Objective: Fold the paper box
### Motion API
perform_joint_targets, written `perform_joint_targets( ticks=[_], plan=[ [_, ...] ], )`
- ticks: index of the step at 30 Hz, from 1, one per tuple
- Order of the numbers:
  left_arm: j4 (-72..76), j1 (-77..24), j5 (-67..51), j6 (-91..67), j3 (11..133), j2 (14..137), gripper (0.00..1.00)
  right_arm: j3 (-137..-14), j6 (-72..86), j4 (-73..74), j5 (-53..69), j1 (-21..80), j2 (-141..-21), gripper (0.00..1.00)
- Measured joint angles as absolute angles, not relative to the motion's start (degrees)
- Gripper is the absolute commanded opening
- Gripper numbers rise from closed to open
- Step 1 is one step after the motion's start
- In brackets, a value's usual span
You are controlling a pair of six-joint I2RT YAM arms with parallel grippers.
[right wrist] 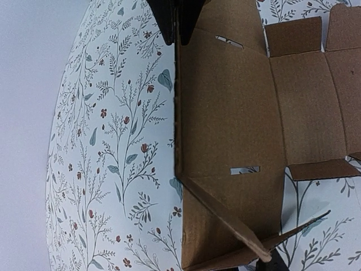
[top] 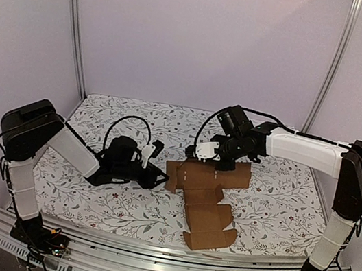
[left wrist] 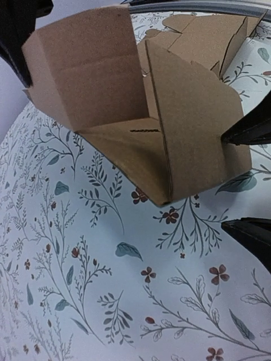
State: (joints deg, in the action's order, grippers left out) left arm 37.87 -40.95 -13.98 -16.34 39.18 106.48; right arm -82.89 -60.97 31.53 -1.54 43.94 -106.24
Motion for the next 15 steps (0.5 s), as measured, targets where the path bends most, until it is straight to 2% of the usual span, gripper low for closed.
perform_joint_targets(
  ticks=[6, 15],
  plan=[
    [44.93, -40.97, -21.58, -16.12, 39.51, 109.71, 0.45, -80.64, -62.43, 28.25, -3.70, 44.53, -106.24, 0.00],
    [51.48, -41.52, -25.19, -16.82, 41.54, 113.34, 0.42, -77.10, -64.45, 23.27, -6.96, 44.80, -106.24, 0.00]
  ],
)
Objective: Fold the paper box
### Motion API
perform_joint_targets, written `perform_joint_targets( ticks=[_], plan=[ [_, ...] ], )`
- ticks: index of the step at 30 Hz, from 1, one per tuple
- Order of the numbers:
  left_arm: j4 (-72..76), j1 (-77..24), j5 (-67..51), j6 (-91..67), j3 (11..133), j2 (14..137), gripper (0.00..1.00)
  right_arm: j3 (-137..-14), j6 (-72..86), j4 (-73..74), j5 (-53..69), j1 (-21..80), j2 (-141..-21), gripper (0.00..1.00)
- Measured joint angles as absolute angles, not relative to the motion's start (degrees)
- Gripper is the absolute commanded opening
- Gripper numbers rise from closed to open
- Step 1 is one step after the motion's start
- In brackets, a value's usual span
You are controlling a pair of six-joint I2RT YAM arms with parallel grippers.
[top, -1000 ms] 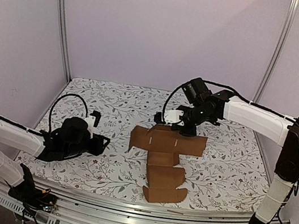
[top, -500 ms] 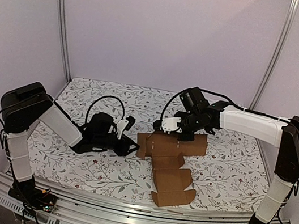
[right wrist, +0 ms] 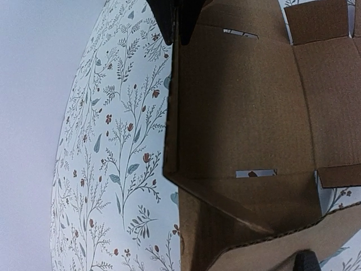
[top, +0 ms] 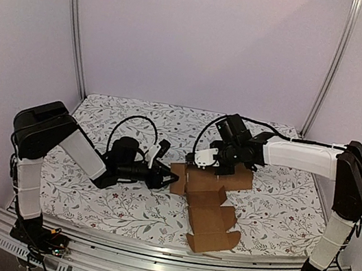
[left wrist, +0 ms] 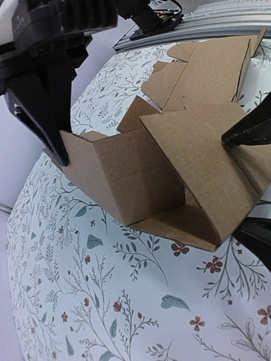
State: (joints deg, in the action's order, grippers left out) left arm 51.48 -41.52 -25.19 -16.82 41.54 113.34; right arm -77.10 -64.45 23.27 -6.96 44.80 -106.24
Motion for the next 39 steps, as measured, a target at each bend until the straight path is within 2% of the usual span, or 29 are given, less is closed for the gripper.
perform_joint_targets(
  ticks=[19, 26, 39],
  plan=[
    [58.02, -41.67, -24.62, -22.92, 45.89, 119.33, 0.45, -67.40, -69.21, 4.71, -14.74, 45.52, -104.68, 0.00],
    [60.18, -42.76, -21.08, -26.44, 46.24, 120.27, 0.40, -62.85, -69.78, -3.11, -16.47, 45.76, -103.44, 0.02],
    [57.58, -46.61, -18.00, -26.15, 51.46, 120.90, 0.39, -54.89, -69.93, -17.96, -20.03, 45.76, -102.78, 0.04]
  ],
)
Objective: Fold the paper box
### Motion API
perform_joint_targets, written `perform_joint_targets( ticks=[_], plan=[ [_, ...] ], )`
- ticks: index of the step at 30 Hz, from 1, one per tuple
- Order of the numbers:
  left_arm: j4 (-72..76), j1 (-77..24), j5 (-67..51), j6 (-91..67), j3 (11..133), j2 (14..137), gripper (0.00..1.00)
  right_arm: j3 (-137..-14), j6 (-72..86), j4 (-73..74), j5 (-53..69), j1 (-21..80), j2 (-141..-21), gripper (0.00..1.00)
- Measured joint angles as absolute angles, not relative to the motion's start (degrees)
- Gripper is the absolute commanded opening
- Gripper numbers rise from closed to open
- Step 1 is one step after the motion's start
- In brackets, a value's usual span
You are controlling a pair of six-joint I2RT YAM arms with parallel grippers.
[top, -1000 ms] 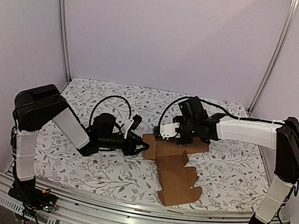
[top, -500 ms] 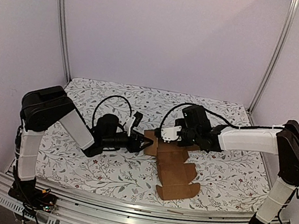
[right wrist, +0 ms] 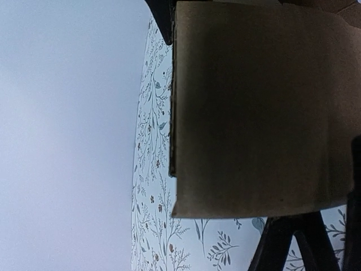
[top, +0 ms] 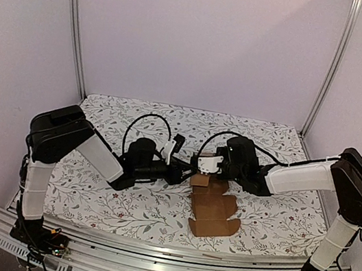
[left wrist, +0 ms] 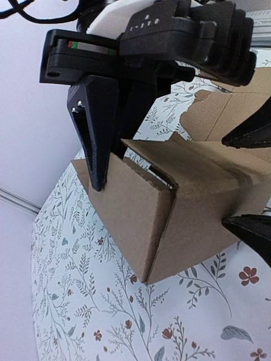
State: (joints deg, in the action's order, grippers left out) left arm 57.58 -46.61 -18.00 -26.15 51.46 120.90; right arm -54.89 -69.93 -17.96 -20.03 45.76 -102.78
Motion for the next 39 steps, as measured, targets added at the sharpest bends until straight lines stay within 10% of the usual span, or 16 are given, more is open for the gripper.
perform_joint_targets(
  ticks=[19, 39],
  plan=[
    [50.37, -52.38, 5.69, -21.15, 57.21, 123.00, 0.44, -50.52, -70.94, -30.94, -22.61, 45.76, -102.69, 0.04],
    [59.55, -52.01, -2.22, -23.46, 50.68, 122.63, 0.45, -47.53, -72.77, -34.68, -22.61, 46.13, -102.45, 0.05]
  ],
)
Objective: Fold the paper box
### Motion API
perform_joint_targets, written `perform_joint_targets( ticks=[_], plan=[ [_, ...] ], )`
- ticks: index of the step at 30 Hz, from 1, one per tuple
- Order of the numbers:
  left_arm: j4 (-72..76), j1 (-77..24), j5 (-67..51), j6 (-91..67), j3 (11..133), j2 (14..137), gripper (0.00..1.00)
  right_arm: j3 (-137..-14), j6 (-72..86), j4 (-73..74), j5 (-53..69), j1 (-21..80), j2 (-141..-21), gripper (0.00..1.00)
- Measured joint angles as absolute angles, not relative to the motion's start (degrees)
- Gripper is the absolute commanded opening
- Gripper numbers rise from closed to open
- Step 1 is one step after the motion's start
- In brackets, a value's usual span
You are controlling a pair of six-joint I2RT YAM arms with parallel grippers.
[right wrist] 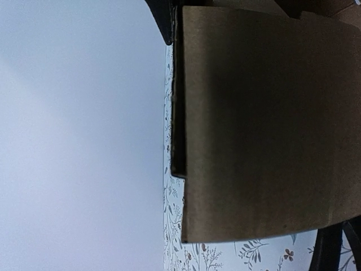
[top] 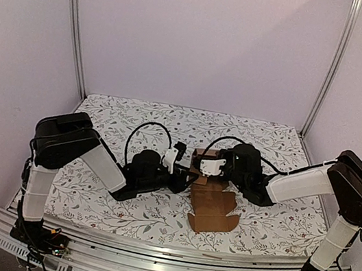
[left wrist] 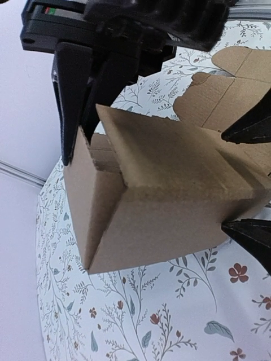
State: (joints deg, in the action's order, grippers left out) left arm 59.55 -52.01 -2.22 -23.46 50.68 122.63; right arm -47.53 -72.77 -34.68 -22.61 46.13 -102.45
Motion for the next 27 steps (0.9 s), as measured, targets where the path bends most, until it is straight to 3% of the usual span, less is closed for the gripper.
perform_joint_targets(
  ticks=[14, 27],
  plan=[
    [60.14, -48.95, -9.72, -25.76, 49.74, 121.40, 0.44, -50.81, -72.05, -27.11, -20.38, 46.13, -101.58, 0.00],
    [58.78, -48.73, -11.60, -25.98, 50.70, 121.40, 0.45, -49.69, -72.73, -36.16, -21.32, 46.13, -101.78, 0.00]
  ],
)
